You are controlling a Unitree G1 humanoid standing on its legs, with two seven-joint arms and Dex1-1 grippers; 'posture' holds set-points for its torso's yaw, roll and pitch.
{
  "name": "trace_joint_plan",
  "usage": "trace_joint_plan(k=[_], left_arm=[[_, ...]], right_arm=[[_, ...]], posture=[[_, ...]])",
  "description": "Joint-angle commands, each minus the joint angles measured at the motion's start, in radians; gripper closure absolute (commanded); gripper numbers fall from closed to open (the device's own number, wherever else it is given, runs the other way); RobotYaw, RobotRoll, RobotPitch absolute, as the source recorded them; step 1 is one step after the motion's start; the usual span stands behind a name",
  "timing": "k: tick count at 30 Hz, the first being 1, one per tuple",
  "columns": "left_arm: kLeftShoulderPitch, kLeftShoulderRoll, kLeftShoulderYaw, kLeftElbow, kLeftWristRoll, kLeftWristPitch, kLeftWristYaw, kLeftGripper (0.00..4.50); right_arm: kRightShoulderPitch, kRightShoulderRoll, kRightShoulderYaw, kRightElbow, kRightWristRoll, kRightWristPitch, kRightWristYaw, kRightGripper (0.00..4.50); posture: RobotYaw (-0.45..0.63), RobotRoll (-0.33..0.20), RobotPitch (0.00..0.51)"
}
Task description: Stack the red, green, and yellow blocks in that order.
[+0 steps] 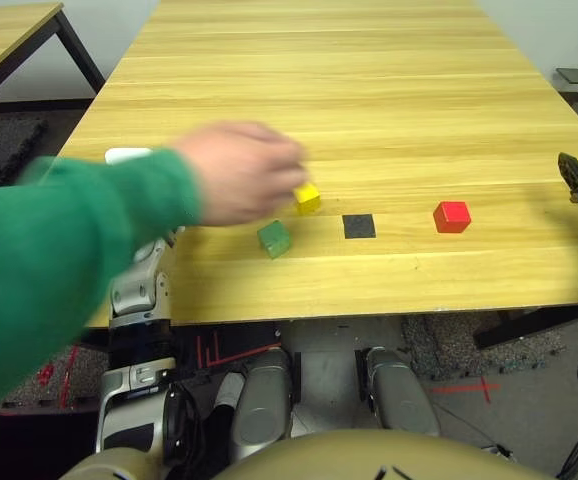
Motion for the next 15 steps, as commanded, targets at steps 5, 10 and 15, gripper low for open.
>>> trace_joint_plan(k=[5,10,15], left_arm=[[0.007,0.023,0.065,0.069,-0.040,0.004,0.026,0.03],[-0.058,0.123,-0.009,-0.078,-0.172,0.140,-0.206,0.03],[-0.097,0.264,-0.101,-0.194,-0.260,0.276,-0.421,0.03]], right_arm=[[0.002,-0.024,0.003,0.018,-0.006,0.041,0.024,0.00],[-0.040,-0.095,0.153,-0.020,-0.110,0.095,0.330,0.00],[-0.049,-0.126,0.288,-0.103,-0.157,0.122,0.654,0.00]], posture=[[0.01,-0.101,0.094],[0.04,-0.106,0.092],[0.07,-0.121,0.075]])
